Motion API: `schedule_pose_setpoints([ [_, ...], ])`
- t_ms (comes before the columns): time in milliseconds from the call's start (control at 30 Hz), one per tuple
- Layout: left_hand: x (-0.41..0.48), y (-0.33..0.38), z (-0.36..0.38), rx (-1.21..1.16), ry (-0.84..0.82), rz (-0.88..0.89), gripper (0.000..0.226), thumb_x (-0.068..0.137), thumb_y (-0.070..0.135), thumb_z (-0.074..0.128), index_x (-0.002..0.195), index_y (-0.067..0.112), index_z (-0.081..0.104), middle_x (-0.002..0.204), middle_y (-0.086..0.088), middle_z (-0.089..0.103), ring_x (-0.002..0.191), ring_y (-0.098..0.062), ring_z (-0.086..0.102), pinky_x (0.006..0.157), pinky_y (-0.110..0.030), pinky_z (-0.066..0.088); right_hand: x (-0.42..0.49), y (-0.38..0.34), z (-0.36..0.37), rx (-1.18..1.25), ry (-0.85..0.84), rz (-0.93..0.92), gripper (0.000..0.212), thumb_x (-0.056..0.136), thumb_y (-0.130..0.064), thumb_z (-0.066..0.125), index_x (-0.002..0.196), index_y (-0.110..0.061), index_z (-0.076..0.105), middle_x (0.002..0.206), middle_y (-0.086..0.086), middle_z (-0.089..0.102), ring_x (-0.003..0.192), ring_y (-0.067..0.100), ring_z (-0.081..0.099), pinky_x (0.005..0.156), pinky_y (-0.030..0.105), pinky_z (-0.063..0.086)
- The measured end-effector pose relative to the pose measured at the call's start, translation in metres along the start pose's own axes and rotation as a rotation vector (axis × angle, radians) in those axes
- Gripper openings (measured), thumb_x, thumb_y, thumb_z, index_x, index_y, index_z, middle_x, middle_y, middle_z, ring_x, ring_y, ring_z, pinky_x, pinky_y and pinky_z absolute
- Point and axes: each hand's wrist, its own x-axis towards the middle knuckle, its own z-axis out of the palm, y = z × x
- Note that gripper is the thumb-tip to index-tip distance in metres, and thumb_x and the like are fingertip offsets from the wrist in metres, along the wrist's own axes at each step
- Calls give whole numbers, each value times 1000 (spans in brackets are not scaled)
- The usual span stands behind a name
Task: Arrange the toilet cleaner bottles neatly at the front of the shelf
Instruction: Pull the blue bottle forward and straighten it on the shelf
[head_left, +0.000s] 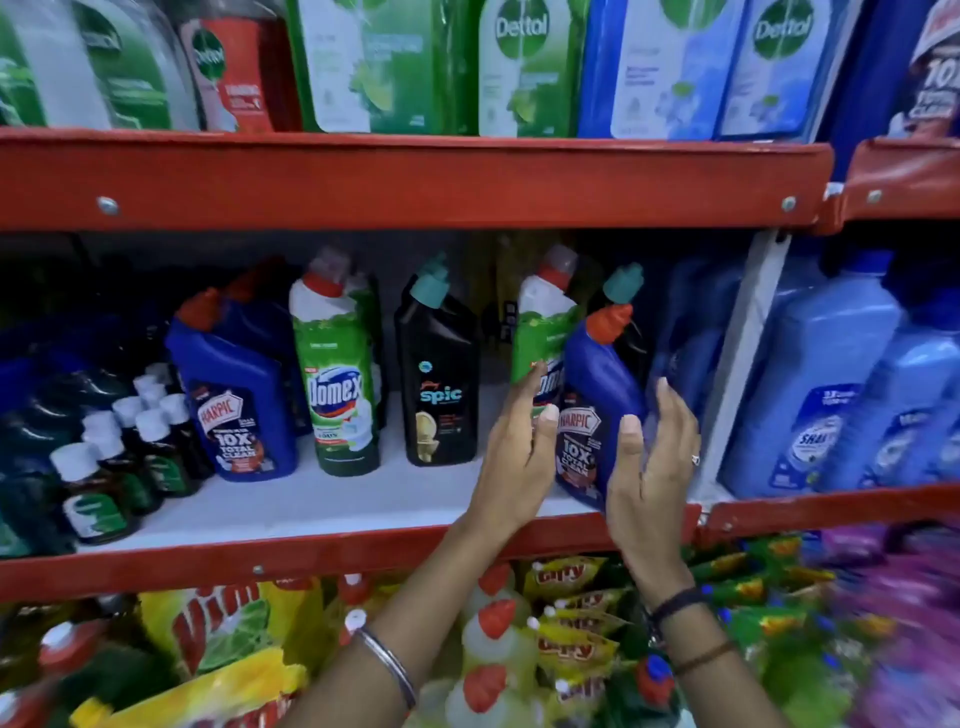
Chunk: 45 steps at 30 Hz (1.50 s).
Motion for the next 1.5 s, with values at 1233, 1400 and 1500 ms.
schedule_pose_setpoints([
  [1233, -73, -19, -214, 92, 401, -282, 44, 84, 17, 68, 124, 31, 56, 107, 18, 67, 97, 6, 63, 78, -17, 54, -72, -121, 141, 439, -361, 179, 43, 84, -19, 68, 125, -17, 58, 109, -8, 67, 99, -9, 61, 76, 8, 50],
  [1400, -84, -34, -254, 129, 463, -296, 45, 85, 9, 65, 123, 31, 55, 101, 27, 61, 94, 7, 63, 75, -12, 54, -92, -142, 182, 443, -429, 180, 44, 83, -16, 68, 126, -17, 59, 110, -12, 68, 98, -8, 63, 79, 12, 51],
  [1500, -90, -46, -270, 123, 479, -322, 45, 87, 7, 64, 127, 26, 54, 104, 20, 64, 94, 7, 63, 80, -25, 55, -101, -149, 198, 439, -455, 188, 44, 83, -15, 69, 126, -14, 59, 114, -5, 69, 101, -1, 64, 81, 12, 51],
])
